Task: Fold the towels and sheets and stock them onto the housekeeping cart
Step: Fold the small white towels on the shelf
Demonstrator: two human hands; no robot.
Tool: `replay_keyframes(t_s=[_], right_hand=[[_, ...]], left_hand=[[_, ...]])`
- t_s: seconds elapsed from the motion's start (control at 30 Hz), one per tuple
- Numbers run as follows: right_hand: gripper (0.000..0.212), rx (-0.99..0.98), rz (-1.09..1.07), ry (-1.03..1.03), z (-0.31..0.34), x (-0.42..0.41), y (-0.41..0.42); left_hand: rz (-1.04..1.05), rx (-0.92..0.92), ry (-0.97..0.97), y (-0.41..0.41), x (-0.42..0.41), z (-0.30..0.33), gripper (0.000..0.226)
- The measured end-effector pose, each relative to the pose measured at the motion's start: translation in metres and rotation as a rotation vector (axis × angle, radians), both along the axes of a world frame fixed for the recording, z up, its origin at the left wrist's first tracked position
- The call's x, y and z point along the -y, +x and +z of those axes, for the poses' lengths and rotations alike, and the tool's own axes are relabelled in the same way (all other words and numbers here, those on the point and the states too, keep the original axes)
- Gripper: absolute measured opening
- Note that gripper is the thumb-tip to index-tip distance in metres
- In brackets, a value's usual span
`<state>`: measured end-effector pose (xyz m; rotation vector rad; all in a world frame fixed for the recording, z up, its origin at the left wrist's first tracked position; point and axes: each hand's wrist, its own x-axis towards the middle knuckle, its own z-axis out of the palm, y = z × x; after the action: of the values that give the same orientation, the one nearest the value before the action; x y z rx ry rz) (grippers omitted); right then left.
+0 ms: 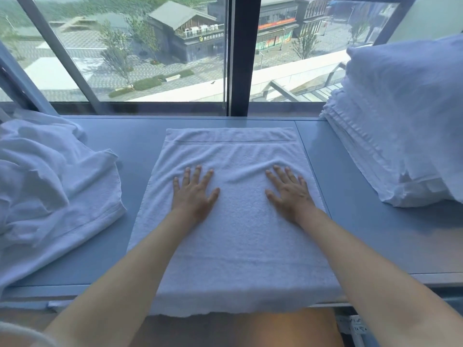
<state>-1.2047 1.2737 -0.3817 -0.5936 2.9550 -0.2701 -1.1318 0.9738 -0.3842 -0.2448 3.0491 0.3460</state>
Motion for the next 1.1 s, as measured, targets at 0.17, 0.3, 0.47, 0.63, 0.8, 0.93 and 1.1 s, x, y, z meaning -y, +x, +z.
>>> replay_keyframes(t_s=[0.17,0.3,0.47,0.63,0.8,0.93,1.1], right_hand=[[0.073,-0.013,0.003,0.000,-0.001,0.003,-0.006],[0.071,-0.020,0.008,0.011,-0.002,0.003,-0.007],[0.069,-0.028,0.013,-0.002,0.001,0.002,-0.005],[0.063,-0.140,0.032,-0.015,0.025,0.024,0.035],[0.063,-0.054,0.164,-0.215,0.018,0.046,0.152],[0.065,0.022,0.075,-0.058,0.003,0.025,0.184],[0.067,0.018,0.097,-0.042,0.000,0.019,0.180]], left_hand=[[-0.019,0.021,0.004,0.006,-0.006,0.014,0.066],[-0.151,-0.097,0.070,0.070,-0.034,0.026,0.064],[-0.181,0.015,0.018,0.150,-0.055,0.009,0.068],[-0.165,0.012,-0.045,0.157,-0.059,0.001,0.069],[-0.156,-0.013,-0.015,0.158,-0.059,-0.004,0.070],[-0.157,-0.026,-0.019,0.159,-0.059,-0.005,0.071],[-0.158,-0.022,-0.025,0.156,-0.059,-0.006,0.071]])
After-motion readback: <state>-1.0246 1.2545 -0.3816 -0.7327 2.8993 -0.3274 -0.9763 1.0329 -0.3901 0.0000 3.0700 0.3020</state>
